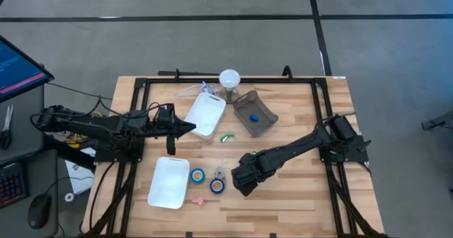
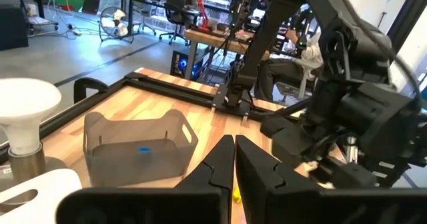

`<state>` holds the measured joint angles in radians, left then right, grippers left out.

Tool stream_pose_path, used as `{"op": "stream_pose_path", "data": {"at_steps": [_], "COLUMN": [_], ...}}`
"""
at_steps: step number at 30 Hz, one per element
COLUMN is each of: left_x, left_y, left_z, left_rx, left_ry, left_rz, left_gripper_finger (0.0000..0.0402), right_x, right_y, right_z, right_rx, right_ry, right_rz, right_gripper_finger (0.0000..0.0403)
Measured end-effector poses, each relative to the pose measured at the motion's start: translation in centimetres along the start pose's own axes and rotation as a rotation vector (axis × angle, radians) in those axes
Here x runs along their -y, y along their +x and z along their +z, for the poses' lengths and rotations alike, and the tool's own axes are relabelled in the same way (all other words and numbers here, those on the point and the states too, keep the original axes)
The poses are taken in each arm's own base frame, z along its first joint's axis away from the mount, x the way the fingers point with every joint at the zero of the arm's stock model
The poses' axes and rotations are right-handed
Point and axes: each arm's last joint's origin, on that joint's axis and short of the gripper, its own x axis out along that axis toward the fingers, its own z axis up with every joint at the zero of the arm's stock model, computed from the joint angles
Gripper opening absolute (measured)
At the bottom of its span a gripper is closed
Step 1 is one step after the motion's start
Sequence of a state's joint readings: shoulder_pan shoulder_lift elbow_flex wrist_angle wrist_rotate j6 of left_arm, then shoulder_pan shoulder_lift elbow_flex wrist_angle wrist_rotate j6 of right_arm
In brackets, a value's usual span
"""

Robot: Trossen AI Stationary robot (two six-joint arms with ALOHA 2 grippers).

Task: Pick and place Stapler, Stapler remover, tape
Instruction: Put the right blue tape into the top white bin

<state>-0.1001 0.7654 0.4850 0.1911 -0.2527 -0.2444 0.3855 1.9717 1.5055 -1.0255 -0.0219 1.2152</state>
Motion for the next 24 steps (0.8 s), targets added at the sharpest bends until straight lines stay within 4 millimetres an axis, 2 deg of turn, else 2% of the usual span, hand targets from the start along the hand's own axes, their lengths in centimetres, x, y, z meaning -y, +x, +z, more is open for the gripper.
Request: {"op": "stream_pose_path", "data": {"at_steps": [7, 16, 24], "left_x": [0.0, 0.0, 0.0], "left_y": [0.0, 0.0, 0.0], "left_z": [0.0, 0.0, 0.0], "left_rx": [0.001, -0.001, -0.005], "left_ry": [0.0, 0.0, 0.001], "left_rz": [0.0, 0.0, 0.001], "left_gripper_finger": [0.0008, 0.0008, 0.0008], "right_x": [-0.2, -0.8, -0.6], "right_y": [0.8, 3.0, 4.0], "right_z": [0.5, 1.3, 1.8], "right_rx": [0.019, 0.016, 0.002], "right_ry": [0.007, 0.002, -0.013], "right_rz": [-0.01, -0.016, -0.058], "right_gripper_finger": [0.0141, 0.0135, 0.0123]}}
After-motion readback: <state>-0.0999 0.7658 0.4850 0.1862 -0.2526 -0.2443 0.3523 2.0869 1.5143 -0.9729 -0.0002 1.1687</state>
